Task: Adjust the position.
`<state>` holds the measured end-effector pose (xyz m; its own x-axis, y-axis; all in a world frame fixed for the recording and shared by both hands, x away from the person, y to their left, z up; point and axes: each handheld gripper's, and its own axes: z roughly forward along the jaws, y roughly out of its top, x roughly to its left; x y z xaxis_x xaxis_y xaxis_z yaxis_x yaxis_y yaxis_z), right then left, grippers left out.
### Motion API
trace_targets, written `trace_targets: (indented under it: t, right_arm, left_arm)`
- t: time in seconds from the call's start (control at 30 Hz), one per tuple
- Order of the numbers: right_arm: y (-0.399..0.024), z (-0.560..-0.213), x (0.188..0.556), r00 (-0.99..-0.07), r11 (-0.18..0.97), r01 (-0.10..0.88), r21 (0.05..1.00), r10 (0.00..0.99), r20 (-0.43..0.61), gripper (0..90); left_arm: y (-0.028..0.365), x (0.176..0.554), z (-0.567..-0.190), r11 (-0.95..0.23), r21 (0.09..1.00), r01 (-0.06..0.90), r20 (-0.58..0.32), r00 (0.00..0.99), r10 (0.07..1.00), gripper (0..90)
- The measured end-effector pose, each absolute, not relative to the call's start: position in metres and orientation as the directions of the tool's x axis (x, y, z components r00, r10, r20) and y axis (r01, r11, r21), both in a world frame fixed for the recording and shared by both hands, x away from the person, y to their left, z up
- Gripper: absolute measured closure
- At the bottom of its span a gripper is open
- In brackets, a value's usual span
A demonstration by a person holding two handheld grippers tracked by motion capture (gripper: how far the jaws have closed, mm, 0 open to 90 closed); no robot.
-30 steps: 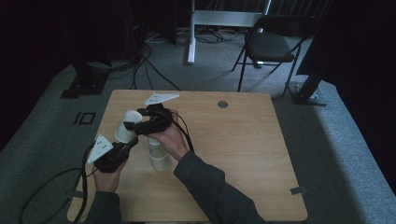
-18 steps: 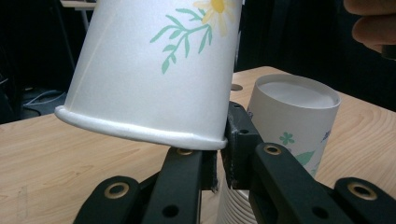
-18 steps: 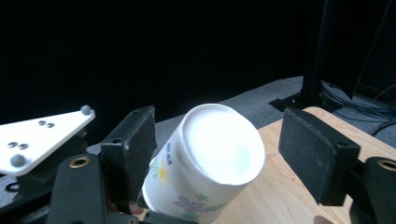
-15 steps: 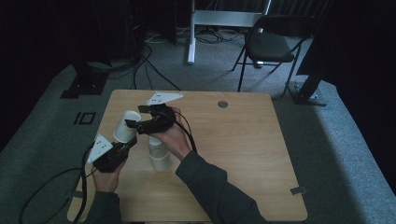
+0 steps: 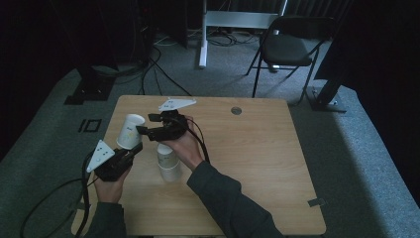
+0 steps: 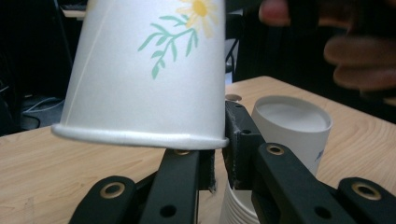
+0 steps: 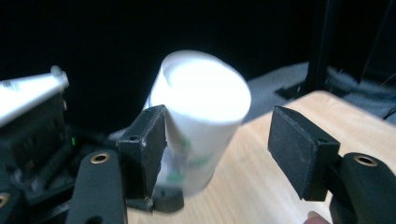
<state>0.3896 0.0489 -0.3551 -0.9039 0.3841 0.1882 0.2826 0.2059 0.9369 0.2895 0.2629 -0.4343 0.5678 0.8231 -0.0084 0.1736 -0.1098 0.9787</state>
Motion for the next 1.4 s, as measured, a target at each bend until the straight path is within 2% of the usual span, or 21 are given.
trace_targets:
  t: [0.1, 0.27, 0.57, 0.77, 0.83, 0.97, 1.2, 1.4]
  right_arm:
    - [0.046, -0.348, 0.386, -0.908, 0.174, 0.245, 0.954, 0.387, 0.162, 35.2]
    - [0.051, -0.346, 0.381, -0.931, 0.206, 0.205, 0.957, 0.341, 0.126, 35.8]
    - [0.055, -0.359, 0.389, -0.917, 0.255, 0.296, 0.921, 0.346, 0.199, 37.5]
    - [0.056, -0.363, 0.391, -0.917, 0.277, 0.318, 0.907, 0.332, 0.220, 37.5]
    - [0.057, -0.363, 0.391, -0.918, 0.278, 0.317, 0.907, 0.331, 0.219, 37.5]
    - [0.055, -0.361, 0.392, -0.909, 0.262, 0.315, 0.912, 0.358, 0.212, 37.8]
    - [0.049, -0.355, 0.400, -0.860, 0.226, 0.352, 0.908, 0.462, 0.218, 37.7]
    - [0.049, -0.363, 0.404, -0.839, 0.262, 0.373, 0.890, 0.504, 0.204, 38.2]
  left_arm:
    - [0.261, 0.291, -0.436, -0.126, 0.975, 0.184, -0.001, 0.571, 0.821, 84.6]
    - [0.259, 0.292, -0.436, -0.127, 0.975, 0.184, -0.001, 0.572, 0.820, 84.4]
    - [0.266, 0.287, -0.430, -0.067, 0.987, 0.143, -0.025, 0.564, 0.825, 81.5]
    - [0.267, 0.286, -0.429, -0.032, 0.992, 0.122, -0.044, 0.571, 0.820, 81.0]
    - [0.267, 0.286, -0.428, -0.028, 0.992, 0.124, -0.048, 0.575, 0.817, 83.4]
    - [0.263, 0.286, -0.428, -0.072, 0.988, 0.137, -0.022, 0.584, 0.812, 85.7]
    - [0.261, 0.286, -0.428, -0.094, 0.987, 0.131, 0.000, 0.584, 0.812, 85.3]
    - [0.264, 0.284, -0.425, -0.074, 0.991, 0.112, -0.003, 0.572, 0.820, 83.6]
